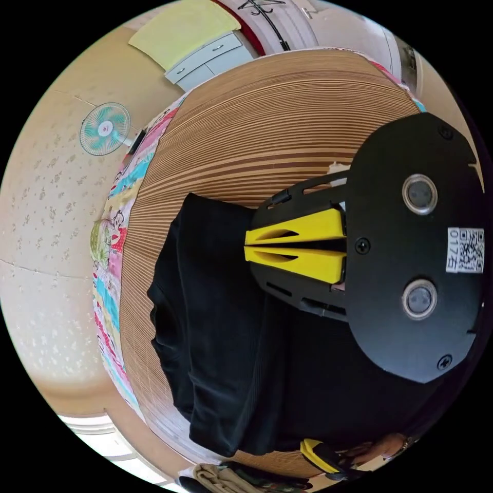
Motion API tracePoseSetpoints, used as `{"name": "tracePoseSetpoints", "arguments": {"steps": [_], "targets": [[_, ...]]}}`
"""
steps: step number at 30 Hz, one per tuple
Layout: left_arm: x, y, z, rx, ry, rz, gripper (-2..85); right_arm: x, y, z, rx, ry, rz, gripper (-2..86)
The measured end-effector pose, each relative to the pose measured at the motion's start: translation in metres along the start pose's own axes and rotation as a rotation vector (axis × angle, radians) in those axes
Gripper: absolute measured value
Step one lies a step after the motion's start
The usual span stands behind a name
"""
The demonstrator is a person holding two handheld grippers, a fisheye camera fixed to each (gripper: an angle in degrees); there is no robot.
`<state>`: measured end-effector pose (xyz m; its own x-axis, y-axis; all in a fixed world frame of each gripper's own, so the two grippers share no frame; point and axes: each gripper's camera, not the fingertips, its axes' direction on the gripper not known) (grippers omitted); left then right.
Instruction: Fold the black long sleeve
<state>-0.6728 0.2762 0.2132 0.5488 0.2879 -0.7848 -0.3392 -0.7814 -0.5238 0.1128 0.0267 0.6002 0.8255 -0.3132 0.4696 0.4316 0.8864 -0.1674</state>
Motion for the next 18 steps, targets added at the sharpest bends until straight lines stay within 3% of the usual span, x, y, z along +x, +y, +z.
{"name": "tracePoseSetpoints", "arguments": {"steps": [3,6,9,11,18], "targets": [[0.003,0.001,0.001,0.000,0.007,-0.004,2.8,0.005,0.035,-0.043,0.055,-0.120,0.100,0.4],[0.009,0.002,0.003,0.001,0.002,-0.001,2.9,-0.003,0.101,-0.076,0.099,-0.237,0.054,0.4],[0.014,0.002,0.004,0.001,-0.001,0.000,2.9,0.002,0.154,-0.061,-0.016,-0.249,0.109,0.5],[0.019,0.002,0.005,0.001,-0.007,0.002,2.8,0.016,0.183,-0.060,0.147,-0.334,0.141,0.5],[0.034,0.001,0.005,-0.006,-0.012,-0.002,2.9,0.046,0.183,-0.046,0.112,-0.450,0.175,0.5]]}}
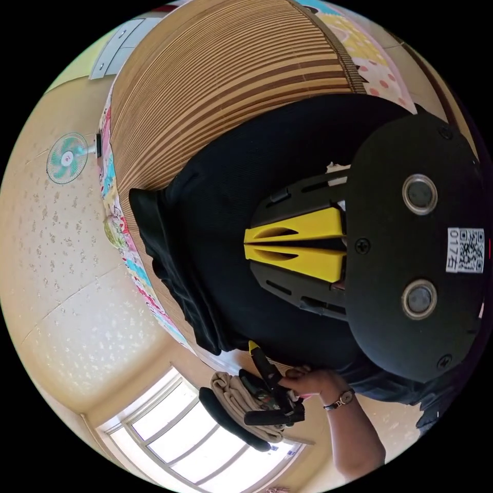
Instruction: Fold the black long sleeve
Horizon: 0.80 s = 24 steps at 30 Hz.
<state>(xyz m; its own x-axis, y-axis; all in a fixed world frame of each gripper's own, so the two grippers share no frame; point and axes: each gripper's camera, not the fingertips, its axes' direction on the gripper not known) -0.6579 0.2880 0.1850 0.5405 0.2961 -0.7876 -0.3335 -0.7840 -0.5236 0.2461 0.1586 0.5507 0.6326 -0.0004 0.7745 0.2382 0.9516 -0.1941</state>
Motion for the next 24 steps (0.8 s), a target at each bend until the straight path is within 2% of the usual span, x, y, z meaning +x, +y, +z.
{"name": "tracePoseSetpoints", "arguments": {"steps": [4,7,9,10,11,12,14,15,16,18,20,24], "targets": [[0.024,-0.002,-0.007,-0.009,-0.011,0.067,4.5,0.000,-0.002,0.002,-0.017,0.039,-0.010,0.6],[0.052,0.002,-0.018,-0.086,0.008,0.148,7.5,-0.004,-0.010,-0.002,-0.104,0.080,-0.031,0.5],[0.064,0.015,-0.026,-0.142,0.105,0.160,6.1,-0.014,-0.007,-0.019,-0.179,0.120,-0.058,0.5],[0.069,0.029,-0.035,-0.138,0.230,0.178,4.4,-0.018,-0.002,-0.026,-0.167,0.121,-0.073,0.5],[0.072,0.047,-0.046,-0.102,0.322,0.173,2.6,-0.026,0.014,-0.042,-0.102,0.106,-0.107,0.5],[0.073,0.055,-0.051,-0.081,0.333,0.154,1.8,-0.031,0.032,-0.055,-0.036,0.094,-0.132,0.5],[0.074,0.079,-0.062,-0.030,0.227,0.064,1.0,-0.035,0.055,-0.061,-0.008,0.133,-0.150,0.4],[0.076,0.082,-0.062,-0.027,0.202,0.066,2.1,-0.036,0.065,-0.051,-0.052,0.203,-0.169,0.4],[0.081,0.082,-0.057,-0.046,0.163,0.097,4.3,-0.036,0.069,-0.042,-0.091,0.246,-0.184,0.4],[0.091,0.073,-0.043,-0.127,0.084,0.169,5.8,-0.042,0.082,-0.035,-0.042,0.312,-0.298,0.4],[0.104,0.053,-0.036,-0.184,0.001,0.243,3.7,-0.047,0.072,-0.026,-0.104,0.356,-0.347,0.4],[0.112,0.016,-0.018,-0.280,-0.029,0.273,1.7,-0.046,0.024,-0.002,-0.240,0.378,-0.341,0.5]]}}
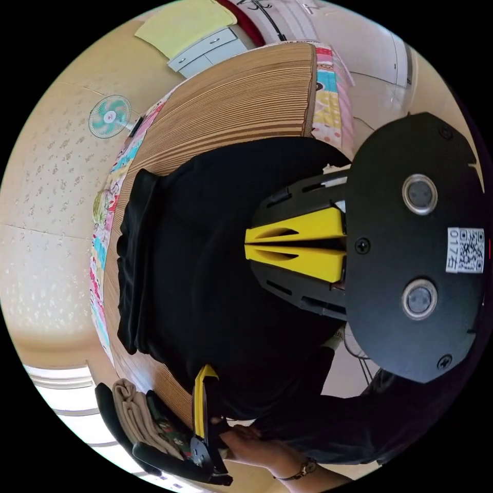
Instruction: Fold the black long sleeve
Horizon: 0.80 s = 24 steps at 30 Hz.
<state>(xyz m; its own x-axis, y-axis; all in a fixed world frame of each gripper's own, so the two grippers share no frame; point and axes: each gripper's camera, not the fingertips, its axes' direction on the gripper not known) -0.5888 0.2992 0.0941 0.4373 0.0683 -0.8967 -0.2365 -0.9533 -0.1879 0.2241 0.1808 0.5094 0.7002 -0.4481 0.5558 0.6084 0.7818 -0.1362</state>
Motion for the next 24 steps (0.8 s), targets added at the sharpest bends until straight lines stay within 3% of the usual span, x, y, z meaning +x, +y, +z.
{"name": "tracePoseSetpoints", "arguments": {"steps": [4,13,15,19,22,24], "targets": [[-0.026,-0.043,0.008,-0.025,0.039,-0.082,0.6,0.017,-0.041,0.018,-0.042,-0.031,0.017,0.5],[-0.059,-0.080,0.003,0.024,0.110,-0.170,-0.3,0.053,-0.047,0.036,0.112,-0.156,0.134,0.5],[-0.053,-0.065,-0.012,0.035,0.148,-0.125,-0.3,0.059,-0.046,0.037,0.109,-0.186,0.140,0.6],[-0.045,0.039,-0.074,0.265,0.270,-0.001,-0.3,0.075,-0.042,0.037,0.123,-0.277,0.170,0.5],[-0.071,0.113,-0.105,0.356,0.330,-0.169,2.9,0.085,-0.040,0.038,0.133,-0.338,0.193,0.5],[-0.090,0.143,-0.113,0.313,0.324,-0.335,9.1,0.084,-0.039,0.036,0.135,-0.335,0.193,0.4]]}}
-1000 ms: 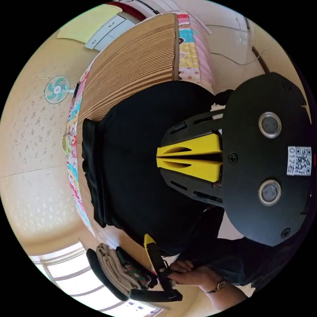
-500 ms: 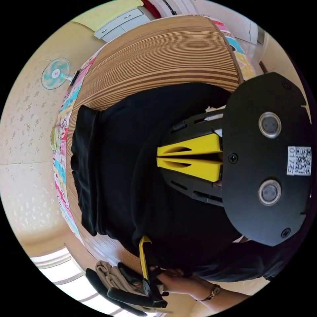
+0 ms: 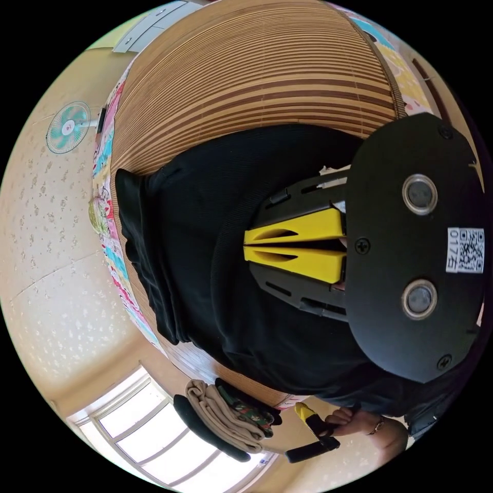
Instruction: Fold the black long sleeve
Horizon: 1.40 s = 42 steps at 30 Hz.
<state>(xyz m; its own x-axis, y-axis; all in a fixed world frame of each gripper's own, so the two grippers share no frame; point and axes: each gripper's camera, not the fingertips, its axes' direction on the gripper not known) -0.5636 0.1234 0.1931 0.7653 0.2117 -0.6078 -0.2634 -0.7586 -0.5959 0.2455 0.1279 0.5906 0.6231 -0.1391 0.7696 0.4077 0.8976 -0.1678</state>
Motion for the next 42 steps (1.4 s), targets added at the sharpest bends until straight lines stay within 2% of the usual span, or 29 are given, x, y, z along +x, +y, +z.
{"name": "tracePoseSetpoints", "arguments": {"steps": [2,6,9,11,13,17,19,24,28,31,36,38,40,42], "targets": [[-0.018,0.013,-0.012,-0.052,0.054,-0.112,14.8,-0.003,0.000,-0.001,0.001,0.013,-0.005,0.4],[-0.035,0.021,0.004,-0.172,0.118,-0.184,14.5,-0.007,0.000,-0.004,0.005,0.010,-0.006,0.4],[-0.046,0.018,0.013,-0.203,0.218,-0.186,11.3,-0.015,-0.003,-0.008,-0.009,0.034,-0.018,0.5],[-0.052,0.014,0.002,-0.177,0.285,-0.186,6.3,-0.024,-0.006,-0.013,-0.054,0.066,-0.025,0.5],[-0.051,0.011,-0.014,-0.158,0.342,-0.151,5.2,-0.028,-0.006,-0.029,-0.097,0.063,0.012,0.6],[-0.052,0.003,-0.060,-0.086,0.497,-0.076,4.6,-0.024,0.051,-0.118,0.116,0.072,0.161,1.4],[-0.055,0.002,-0.076,-0.061,0.514,-0.080,4.4,-0.015,0.085,-0.149,0.181,0.107,0.235,2.6],[-0.066,-0.003,-0.096,-0.015,0.556,-0.098,4.3,0.020,0.149,-0.149,-0.017,0.001,0.379,9.7],[-0.074,-0.006,-0.097,0.026,0.640,-0.140,4.3,0.023,0.163,-0.125,-0.146,-0.050,0.400,9.8],[-0.077,-0.008,-0.106,0.062,0.683,-0.172,4.4,0.009,0.174,-0.157,0.029,-0.071,0.381,5.2],[-0.075,-0.030,-0.143,0.086,0.752,-0.121,4.3,0.003,0.189,-0.271,0.448,-0.522,0.342,3.2],[-0.060,-0.040,-0.175,0.137,0.830,-0.036,4.2,-0.006,0.192,-0.308,0.563,-0.607,0.292,3.0],[-0.045,-0.044,-0.200,0.188,0.947,0.060,4.2,-0.022,0.196,-0.343,0.649,-0.588,0.253,2.8],[-0.027,-0.047,-0.215,0.186,1.006,0.160,4.3,-0.046,0.197,-0.377,0.682,-0.481,0.223,2.7]]}}
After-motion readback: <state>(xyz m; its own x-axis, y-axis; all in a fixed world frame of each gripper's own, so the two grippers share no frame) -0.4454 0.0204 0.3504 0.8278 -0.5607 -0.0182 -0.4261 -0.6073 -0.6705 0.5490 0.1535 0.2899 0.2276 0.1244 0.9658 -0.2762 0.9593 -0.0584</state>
